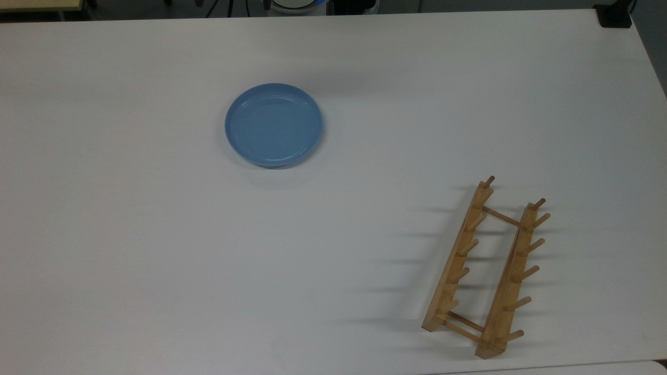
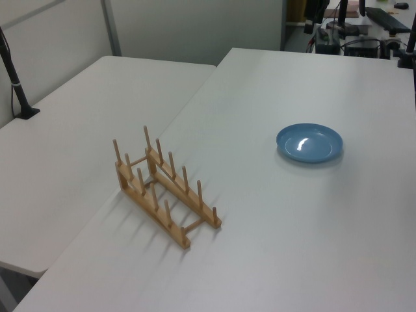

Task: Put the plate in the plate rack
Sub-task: 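Move the gripper down toward the light blue plate's rim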

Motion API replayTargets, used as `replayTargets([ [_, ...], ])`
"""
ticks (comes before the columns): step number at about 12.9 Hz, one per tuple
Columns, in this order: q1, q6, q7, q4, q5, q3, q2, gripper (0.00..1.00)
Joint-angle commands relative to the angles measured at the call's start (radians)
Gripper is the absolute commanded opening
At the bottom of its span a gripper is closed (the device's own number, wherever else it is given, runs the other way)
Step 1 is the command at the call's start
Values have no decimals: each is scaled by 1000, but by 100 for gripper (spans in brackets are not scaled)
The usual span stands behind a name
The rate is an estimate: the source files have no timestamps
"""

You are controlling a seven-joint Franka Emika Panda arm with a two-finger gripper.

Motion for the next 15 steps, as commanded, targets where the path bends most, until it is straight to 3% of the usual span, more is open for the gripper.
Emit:
replayTargets([
  [1, 20, 9, -2, -16, 19, -8, -14, 100],
  [13, 26, 9, -6, -17, 19, -6, -14, 100],
  [15, 25, 8, -93, -31, 10, -6, -12, 100],
])
